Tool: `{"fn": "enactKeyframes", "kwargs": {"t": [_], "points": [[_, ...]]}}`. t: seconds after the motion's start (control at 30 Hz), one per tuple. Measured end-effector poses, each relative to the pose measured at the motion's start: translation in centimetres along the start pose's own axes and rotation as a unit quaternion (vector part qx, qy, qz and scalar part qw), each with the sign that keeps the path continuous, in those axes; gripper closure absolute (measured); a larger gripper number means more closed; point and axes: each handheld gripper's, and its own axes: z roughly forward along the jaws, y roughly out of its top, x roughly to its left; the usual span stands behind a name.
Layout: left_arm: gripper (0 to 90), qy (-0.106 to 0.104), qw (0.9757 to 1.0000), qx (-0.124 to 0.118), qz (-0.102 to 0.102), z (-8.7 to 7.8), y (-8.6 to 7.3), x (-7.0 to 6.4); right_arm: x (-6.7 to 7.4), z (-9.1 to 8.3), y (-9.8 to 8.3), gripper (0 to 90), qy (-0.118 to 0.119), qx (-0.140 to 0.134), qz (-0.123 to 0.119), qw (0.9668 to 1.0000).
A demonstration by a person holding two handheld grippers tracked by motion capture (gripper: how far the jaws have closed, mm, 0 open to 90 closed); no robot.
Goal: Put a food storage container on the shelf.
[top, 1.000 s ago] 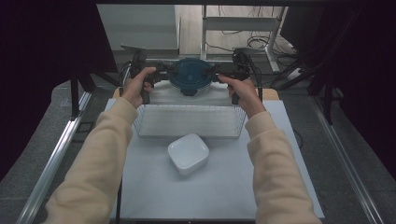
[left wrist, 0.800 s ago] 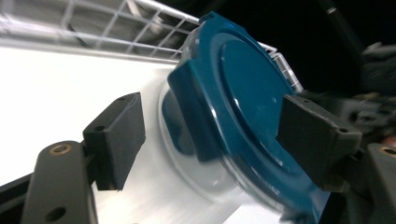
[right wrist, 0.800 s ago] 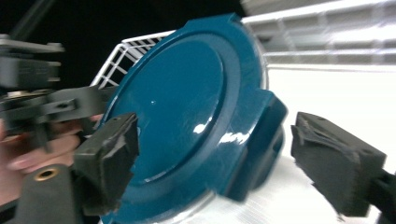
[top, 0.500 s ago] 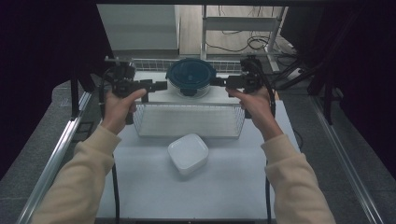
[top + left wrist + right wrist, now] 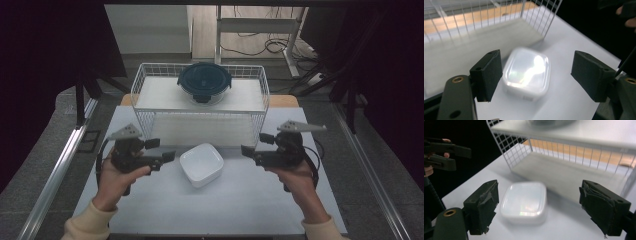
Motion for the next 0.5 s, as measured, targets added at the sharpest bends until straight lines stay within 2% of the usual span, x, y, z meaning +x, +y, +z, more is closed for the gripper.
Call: {"fn": "enactKeyframes", "kwargs": {"t": [0.1, 0.2, 0.23, 0.27, 0.33, 0.43, 0.5], "points": [[24.7, 0.011, 0.9999, 0.009, 0.005, 0.2, -2.2, -0.2, 0.2, -0.6, -2.4, 18.1, -0.001, 0.0, 0.004, 1.0], [25.0, 0.018, 0.9997, 0.019, -0.001, 0.6, -4.1, -0.3, 0.6, -0.5, -4.7, 18.9, -0.007, 0.014, -0.003, 0.9999], [25.6, 0.017, 0.9996, 0.021, -0.007, 0.7, -4.7, -0.2, 0.8, -0.2, -6.1, 19.8, -0.011, 0.02, -0.007, 0.9997], [25.6, 0.015, 0.9995, 0.026, -0.012, 0.9, -5.2, -0.1, 0.8, -0.2, -6.1, 19.8, -0.011, 0.02, -0.007, 0.9997], [25.7, 0.018, 0.9988, 0.043, -0.015, 1.4, -6.1, 0.2, 1.1, 0.3, -7.3, 20.7, -0.012, 0.031, -0.008, 0.9994], [26.1, 0.021, 0.9979, 0.056, -0.023, 1.9, -7.1, 0.5, 1.6, 1.3, -9.1, 20.9, -0.013, 0.06, -0.018, 0.998], [26.2, 0.027, 0.9975, 0.061, -0.023, 2.1, -7.5, 0.6, 1.7, 1.5, -9.5, 20.9, -0.01, 0.067, -0.018, 0.9976]]}}
